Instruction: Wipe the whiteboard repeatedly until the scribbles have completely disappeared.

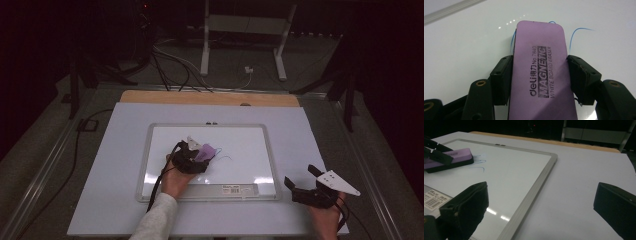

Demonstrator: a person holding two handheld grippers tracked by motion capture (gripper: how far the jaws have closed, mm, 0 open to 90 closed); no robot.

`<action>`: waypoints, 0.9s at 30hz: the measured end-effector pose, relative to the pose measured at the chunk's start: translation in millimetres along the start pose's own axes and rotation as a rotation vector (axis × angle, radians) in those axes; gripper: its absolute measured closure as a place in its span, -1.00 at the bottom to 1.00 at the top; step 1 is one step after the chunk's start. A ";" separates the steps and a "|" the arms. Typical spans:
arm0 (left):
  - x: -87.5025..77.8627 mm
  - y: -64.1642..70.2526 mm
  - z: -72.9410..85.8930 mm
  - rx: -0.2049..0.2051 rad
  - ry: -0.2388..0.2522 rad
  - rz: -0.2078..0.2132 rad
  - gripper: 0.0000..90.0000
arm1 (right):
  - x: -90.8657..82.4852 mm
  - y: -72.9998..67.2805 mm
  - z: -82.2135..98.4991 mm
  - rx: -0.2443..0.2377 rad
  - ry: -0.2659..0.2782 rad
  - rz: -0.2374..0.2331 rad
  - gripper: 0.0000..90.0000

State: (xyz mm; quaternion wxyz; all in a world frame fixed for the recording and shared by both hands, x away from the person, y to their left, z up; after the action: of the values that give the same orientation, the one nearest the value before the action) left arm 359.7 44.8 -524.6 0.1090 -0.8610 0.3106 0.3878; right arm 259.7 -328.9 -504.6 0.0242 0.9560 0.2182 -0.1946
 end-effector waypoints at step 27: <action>15.7 -27.9 -19.1 -0.072 -0.001 -0.099 -0.07 | -0.1 0.2 -0.1 0.000 0.001 -0.001 -1.00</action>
State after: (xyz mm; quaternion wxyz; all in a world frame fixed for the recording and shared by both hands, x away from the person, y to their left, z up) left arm 396.4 51.4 -524.8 0.0973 -0.8784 0.2533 0.3934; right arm 259.7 -329.1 -504.5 0.0239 0.9560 0.2189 -0.1940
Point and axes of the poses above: each handheld gripper's, and its own axes: x roughly forward along the jaws, z roughly out of its underside, y roughly to its right, the point moved 3 cm from there along x, roughly forward along the jaws, and after that the axes turned 1 degree about -y, right-handed, at the moved point
